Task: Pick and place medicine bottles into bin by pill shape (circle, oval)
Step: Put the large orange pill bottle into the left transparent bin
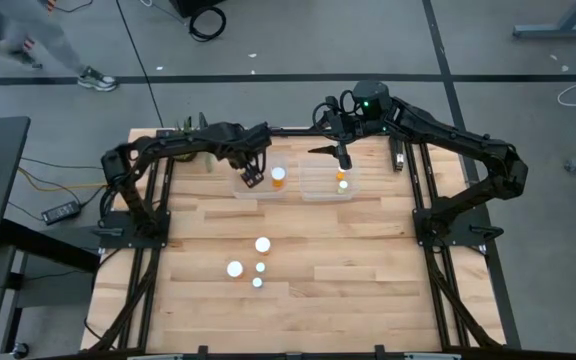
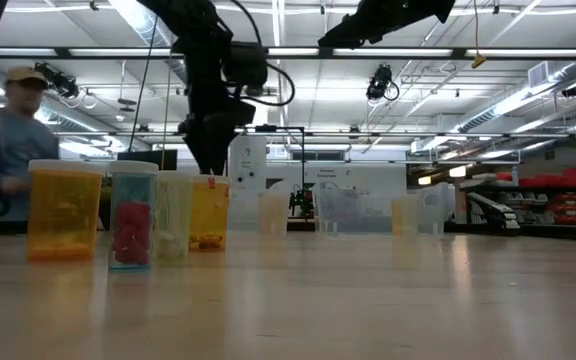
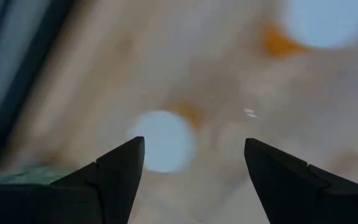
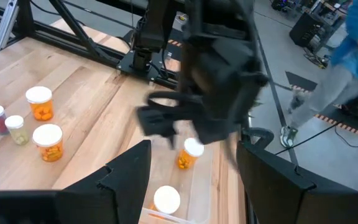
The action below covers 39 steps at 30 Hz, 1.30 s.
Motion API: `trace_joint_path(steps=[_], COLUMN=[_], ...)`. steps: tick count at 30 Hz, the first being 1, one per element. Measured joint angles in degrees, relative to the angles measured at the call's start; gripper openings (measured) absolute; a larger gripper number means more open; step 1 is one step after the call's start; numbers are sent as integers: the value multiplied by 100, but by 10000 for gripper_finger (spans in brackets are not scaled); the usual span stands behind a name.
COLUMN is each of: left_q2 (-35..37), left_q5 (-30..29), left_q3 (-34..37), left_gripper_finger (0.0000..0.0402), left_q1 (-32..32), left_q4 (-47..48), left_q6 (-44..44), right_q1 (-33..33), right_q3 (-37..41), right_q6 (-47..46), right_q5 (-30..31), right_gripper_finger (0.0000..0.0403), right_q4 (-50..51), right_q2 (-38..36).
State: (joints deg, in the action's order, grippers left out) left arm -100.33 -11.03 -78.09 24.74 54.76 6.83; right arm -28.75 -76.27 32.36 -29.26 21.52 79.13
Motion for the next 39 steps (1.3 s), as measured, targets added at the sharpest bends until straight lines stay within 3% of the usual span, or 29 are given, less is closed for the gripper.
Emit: trace_joint_path(steps=[4, 15, 26, 39], left_q2=[0, 0, 0, -92], left_q5=[471, 488, 470, 599], left_q3=[-8, -8, -8, -6], left_gripper_finger=[275, 253, 272, 314], left_q1=[-550, -2086, -2679, -3202], left_q4=[102, 118, -476, -529], left_q6=[145, 896, 1985, 2715], right_q1=[-2, 0, 4, 6], right_q3=[0, 0, 0, 0], right_q6=[5, 9, -131, -236], right_q5=[0, 0, -2, -2], right_gripper_finger=[244, 244, 244, 244], right_q4=[0, -12, -46, -46], right_q2=[2, 1, 0, 0])
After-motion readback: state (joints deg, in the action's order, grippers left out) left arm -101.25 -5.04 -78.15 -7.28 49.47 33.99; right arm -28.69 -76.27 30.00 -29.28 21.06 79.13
